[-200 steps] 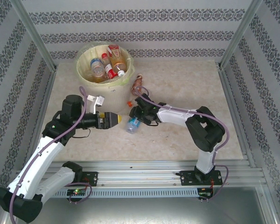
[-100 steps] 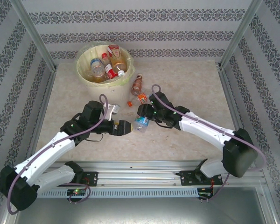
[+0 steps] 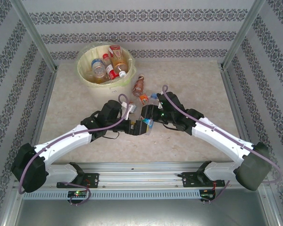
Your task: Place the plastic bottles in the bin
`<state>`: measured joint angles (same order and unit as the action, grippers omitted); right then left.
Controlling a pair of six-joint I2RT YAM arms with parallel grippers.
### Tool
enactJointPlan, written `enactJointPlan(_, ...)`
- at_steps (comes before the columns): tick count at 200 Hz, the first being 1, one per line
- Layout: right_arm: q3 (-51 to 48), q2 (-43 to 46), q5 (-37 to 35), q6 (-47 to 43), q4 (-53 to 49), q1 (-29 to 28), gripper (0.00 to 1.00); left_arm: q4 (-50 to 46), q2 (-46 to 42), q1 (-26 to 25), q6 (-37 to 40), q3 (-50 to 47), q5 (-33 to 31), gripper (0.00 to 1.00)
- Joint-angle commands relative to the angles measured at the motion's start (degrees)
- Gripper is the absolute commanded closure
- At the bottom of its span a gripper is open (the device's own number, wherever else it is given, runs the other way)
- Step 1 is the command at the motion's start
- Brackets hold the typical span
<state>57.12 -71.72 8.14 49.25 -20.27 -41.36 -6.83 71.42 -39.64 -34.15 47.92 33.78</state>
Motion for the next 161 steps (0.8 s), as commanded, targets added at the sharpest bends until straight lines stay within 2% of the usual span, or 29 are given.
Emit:
enactJointPlan(1, -0.08, 1.13, 2.75, -1.26, -0.38, 0.13, 0.38, 4.99, 0.30, -0.71, -0.66, 2.25, -0.20, 0.00)
enactJointPlan(13, -0.32, 1.40, 3.21, -1.22, 0.02, 0.10, 0.38, 5.21, 0.65, -0.78, -0.82, 2.33, 0.12, 0.02)
enactJointPlan(34, -0.81, 1.92, 4.35, -1.00, 1.30, 0.10, 0.38, 6.51, 1.48, -1.14, -1.64, 2.16, 1.08, 0.13)
enactJointPlan(67, -0.96, 2.11, 5.25, -1.00, 2.45, 0.08, 0.37, 7.27, 3.20, -1.66, -2.41, 2.38, 2.15, 0.15)
enactJointPlan(86, -0.89, 2.00, 5.16, -1.44, 2.03, 0.09, 0.36, 7.36, 3.64, -1.76, -2.54, 2.73, 2.32, 0.26)
enactJointPlan(116, -0.54, 2.11, 4.40, -1.54, 0.79, 0.10, 0.29, 7.57, 3.18, -1.76, -2.96, 3.14, 2.08, 0.37)
enactJointPlan(161, -0.12, 5.18, 7.83, 0.01, 0.07, 1.70, 0.14, 8.08, 0.04, -1.21, -4.41, 1.63, -0.55, 0.38)
